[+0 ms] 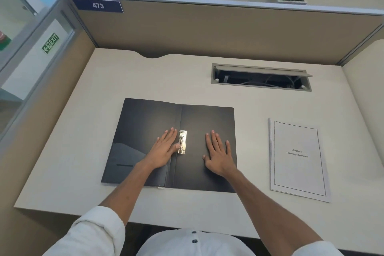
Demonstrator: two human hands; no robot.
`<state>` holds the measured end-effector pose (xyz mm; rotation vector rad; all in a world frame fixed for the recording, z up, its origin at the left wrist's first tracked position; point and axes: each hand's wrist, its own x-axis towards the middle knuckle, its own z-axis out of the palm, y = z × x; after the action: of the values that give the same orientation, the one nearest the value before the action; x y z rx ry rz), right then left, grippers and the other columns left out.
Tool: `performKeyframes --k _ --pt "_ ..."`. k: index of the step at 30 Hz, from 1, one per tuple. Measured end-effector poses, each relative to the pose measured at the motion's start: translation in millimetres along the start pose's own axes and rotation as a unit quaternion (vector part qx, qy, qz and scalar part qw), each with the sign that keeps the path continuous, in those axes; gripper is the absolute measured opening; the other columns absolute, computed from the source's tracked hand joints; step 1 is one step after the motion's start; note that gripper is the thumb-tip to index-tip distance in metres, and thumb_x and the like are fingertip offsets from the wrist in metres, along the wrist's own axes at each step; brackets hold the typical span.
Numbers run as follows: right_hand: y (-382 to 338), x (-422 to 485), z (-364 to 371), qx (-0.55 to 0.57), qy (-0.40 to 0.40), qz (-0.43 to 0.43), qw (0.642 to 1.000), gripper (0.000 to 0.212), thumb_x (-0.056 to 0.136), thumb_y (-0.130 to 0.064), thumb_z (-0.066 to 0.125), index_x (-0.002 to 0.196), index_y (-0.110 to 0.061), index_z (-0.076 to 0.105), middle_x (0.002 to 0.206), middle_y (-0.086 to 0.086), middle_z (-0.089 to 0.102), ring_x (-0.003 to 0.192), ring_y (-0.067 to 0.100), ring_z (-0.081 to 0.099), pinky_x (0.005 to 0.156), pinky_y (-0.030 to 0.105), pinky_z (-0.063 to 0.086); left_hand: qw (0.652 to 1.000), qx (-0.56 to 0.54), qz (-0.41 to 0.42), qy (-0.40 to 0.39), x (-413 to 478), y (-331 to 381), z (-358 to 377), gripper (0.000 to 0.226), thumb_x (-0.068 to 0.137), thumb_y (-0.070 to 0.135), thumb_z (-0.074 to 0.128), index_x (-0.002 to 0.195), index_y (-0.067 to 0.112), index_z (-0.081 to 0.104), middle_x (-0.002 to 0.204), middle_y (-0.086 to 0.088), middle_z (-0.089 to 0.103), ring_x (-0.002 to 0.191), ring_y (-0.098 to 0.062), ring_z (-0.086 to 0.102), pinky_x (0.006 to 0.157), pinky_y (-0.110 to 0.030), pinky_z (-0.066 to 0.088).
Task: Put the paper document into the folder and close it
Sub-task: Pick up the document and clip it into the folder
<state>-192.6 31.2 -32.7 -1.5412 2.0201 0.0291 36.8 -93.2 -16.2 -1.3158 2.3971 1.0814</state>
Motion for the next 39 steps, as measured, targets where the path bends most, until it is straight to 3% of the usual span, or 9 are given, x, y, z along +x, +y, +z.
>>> performKeyframes --k 4,10,13,19,22,24,30,34,39 --pt "0 -1 0 0.005 -0.001 0.004 1.000 0.082 0.114 -0.040 0.037 0.177 -0.026 -0.014 0.183 -0.003 -0.024 0.174 0.018 -0.018 0.140 0.057 -0.006 0.996 -0.008 0.066 0.061 -9 1 1 0.050 0.120 0.028 0.042 0.170 0.023 0.044 0.180 0.007 0.034 0.173 -0.016 0.023 0.142 -0.048 0.019" --pt "3 0 -3 0.004 -0.009 0.000 1.000 0.082 0.115 -0.042 0.037 0.176 -0.027 -0.014 0.183 -0.004 -0.025 0.173 0.017 -0.018 0.140 0.057 -0.007 0.992 0.023 0.055 0.115 -7 14 -4 0.037 0.118 0.030 0.051 0.151 0.031 0.068 0.160 0.011 0.064 0.153 -0.016 0.058 0.119 -0.043 0.054" --pt "3 0 -3 0.002 -0.012 -0.002 1.000 0.082 0.115 -0.043 0.037 0.176 -0.027 -0.014 0.183 -0.004 -0.025 0.173 0.017 -0.018 0.140 0.057 -0.006 0.990 0.007 0.042 0.138 4 27 -14 0.035 0.117 0.031 0.052 0.144 0.028 0.073 0.142 0.004 0.077 0.131 -0.027 0.074 0.107 -0.043 0.058" --pt "6 3 0 0.002 -0.011 -0.003 1.000 0.082 0.115 -0.044 0.036 0.176 -0.026 -0.015 0.183 -0.004 -0.026 0.173 0.018 -0.019 0.140 0.057 -0.006 0.988 0.001 0.022 0.151 27 38 -24 0.024 0.118 0.023 0.047 0.137 0.020 0.061 0.118 -0.006 0.082 0.104 -0.034 0.077 0.096 -0.049 0.061" --pt "7 4 1 0.000 -0.012 -0.005 1.000 0.082 0.115 -0.045 0.036 0.176 -0.026 -0.016 0.183 -0.004 -0.027 0.173 0.018 -0.019 0.140 0.057 -0.007 0.986 0.013 0.011 0.168 35 41 -24 0.023 0.117 0.020 0.047 0.133 0.019 0.064 0.120 -0.006 0.080 0.105 -0.034 0.076 0.094 -0.050 0.062" --pt "8 5 2 0.001 -0.009 -0.006 1.000 0.082 0.115 -0.045 0.036 0.176 -0.027 -0.016 0.183 -0.004 -0.027 0.173 0.018 -0.019 0.140 0.057 -0.007 0.985 0.055 0.019 0.161 39 42 -24 0.033 0.118 0.018 0.045 0.145 0.021 0.065 0.141 -0.002 0.073 0.123 -0.033 0.072 0.101 -0.049 0.060" --pt "9 6 4 0.000 -0.001 -0.007 1.000 0.082 0.114 -0.045 0.036 0.176 -0.027 -0.015 0.183 -0.004 -0.026 0.173 0.018 -0.018 0.140 0.057 -0.006 0.983 0.173 0.008 0.068 44 41 -20 0.059 0.122 0.035 0.026 0.178 0.020 0.014 0.186 0.003 0.018 0.173 -0.025 0.020 0.132 -0.052 0.041" --pt "10 5 5 0.001 0.001 -0.011 1.000 0.082 0.114 -0.045 0.036 0.176 -0.027 -0.015 0.183 -0.005 -0.026 0.173 0.017 -0.019 0.140 0.057 -0.006 0.979 0.202 -0.005 0.032 46 35 -15 0.066 0.121 0.045 0.017 0.178 0.018 -0.003 0.188 0.002 -0.002 0.176 -0.023 0.002 0.143 -0.050 0.014" --pt "12 4 4 0.004 0.004 -0.016 1.000 0.083 0.114 -0.045 0.038 0.177 -0.025 -0.013 0.183 -0.004 -0.025 0.173 0.018 -0.018 0.140 0.056 -0.007 0.980 0.192 -0.004 0.050 49 40 -9 0.068 0.121 0.045 0.016 0.178 0.017 -0.007 0.187 0.000 -0.009 0.176 -0.022 -0.005 0.144 -0.051 0.007"
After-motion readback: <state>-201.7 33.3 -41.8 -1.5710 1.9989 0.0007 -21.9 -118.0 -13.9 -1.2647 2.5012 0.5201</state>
